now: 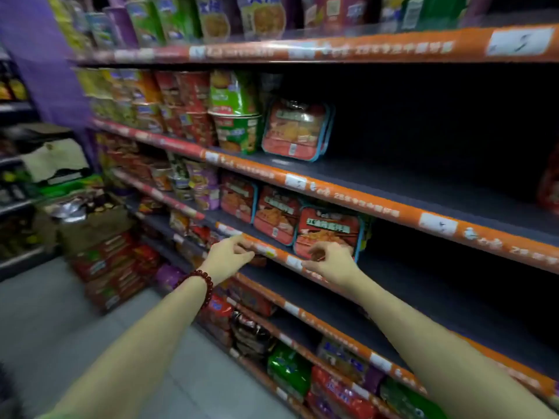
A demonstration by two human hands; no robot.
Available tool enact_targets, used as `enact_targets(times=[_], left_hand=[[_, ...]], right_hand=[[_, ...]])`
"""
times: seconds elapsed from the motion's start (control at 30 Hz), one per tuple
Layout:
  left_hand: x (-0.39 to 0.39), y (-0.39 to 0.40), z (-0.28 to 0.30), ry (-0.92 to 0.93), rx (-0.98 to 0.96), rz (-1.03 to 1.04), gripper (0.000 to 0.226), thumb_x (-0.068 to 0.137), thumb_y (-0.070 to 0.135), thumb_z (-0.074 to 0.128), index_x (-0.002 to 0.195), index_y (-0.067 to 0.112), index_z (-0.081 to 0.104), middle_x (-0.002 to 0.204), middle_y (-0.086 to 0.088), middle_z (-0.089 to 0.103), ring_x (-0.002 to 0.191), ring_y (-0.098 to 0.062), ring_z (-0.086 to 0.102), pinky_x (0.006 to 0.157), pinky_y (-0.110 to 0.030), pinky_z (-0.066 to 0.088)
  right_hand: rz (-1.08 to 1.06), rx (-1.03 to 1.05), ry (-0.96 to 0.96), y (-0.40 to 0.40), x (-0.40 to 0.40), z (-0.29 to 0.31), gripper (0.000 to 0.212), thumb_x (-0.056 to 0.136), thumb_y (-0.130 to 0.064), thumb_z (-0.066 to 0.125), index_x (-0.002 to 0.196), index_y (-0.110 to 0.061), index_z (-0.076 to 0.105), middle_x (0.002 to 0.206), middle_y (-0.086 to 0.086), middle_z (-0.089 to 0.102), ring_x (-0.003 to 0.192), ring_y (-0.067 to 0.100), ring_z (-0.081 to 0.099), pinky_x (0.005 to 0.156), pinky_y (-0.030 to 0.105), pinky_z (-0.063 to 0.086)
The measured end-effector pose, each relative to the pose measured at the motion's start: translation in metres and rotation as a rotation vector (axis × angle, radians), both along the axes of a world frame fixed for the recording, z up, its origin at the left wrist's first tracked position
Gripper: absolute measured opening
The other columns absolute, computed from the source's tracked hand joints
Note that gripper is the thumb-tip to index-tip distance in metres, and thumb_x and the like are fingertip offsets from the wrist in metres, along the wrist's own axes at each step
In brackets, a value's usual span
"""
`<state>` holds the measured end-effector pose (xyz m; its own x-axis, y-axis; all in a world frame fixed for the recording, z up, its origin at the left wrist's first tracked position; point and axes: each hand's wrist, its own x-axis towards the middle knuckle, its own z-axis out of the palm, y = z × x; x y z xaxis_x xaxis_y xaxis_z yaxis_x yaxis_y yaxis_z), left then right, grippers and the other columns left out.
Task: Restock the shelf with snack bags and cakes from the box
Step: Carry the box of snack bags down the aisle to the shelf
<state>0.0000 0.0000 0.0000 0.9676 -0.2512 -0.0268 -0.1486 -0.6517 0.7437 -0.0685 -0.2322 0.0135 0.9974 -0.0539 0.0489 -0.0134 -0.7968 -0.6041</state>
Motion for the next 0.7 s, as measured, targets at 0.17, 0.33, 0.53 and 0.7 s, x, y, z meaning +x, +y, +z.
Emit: enact_targets(times=[0.17,0.33,0.53,0.7], left_hand=[[0.033,0.072,-0.008,-0.008,-0.015,0.152,0.019,0.09,0.029,0.062,0.104,0.017,0.062,0.086,0.006,0.068,0.084,-0.011,0.062,0.07,-0.02,0.046],[0.053,0.141,-0.021,0.006,0.006,0.31,0.024,0.09,0.032,0.06,0.111,0.02,0.061,0.098,0.003,0.066,0.086,-0.012,0.057,0.064,-0.02,0.041],[0.082,0.211,-0.037,0.008,-0.004,0.458,0.027,0.09,0.03,0.061,0.114,0.016,0.061,0.103,-0.001,0.065,0.085,-0.01,0.057,0.065,-0.015,0.042],[0.132,0.265,-0.048,0.037,-0.01,0.581,0.027,0.089,0.03,0.062,0.112,0.017,0.062,0.108,0.001,0.062,0.099,-0.015,0.056,0.082,-0.025,0.044]], right_hand=[[0.13,0.034,0.018,0.074,0.06,-0.007,0.039,0.088,-0.031,0.067,0.119,-0.008,0.061,0.112,0.01,0.065,0.101,0.024,0.061,0.085,0.033,0.048],[0.218,0.032,0.023,0.145,0.113,-0.018,0.037,0.087,-0.031,0.068,0.112,-0.005,0.064,0.114,0.01,0.066,0.103,0.023,0.061,0.085,0.034,0.049],[0.347,0.044,0.05,0.217,0.177,-0.034,0.036,0.085,-0.031,0.07,0.111,-0.006,0.064,0.11,0.008,0.067,0.098,0.02,0.062,0.083,0.028,0.047],[0.437,0.038,0.067,0.274,0.25,-0.044,0.04,0.084,-0.031,0.071,0.117,-0.009,0.064,0.115,0.004,0.066,0.106,0.018,0.061,0.084,0.022,0.043]])
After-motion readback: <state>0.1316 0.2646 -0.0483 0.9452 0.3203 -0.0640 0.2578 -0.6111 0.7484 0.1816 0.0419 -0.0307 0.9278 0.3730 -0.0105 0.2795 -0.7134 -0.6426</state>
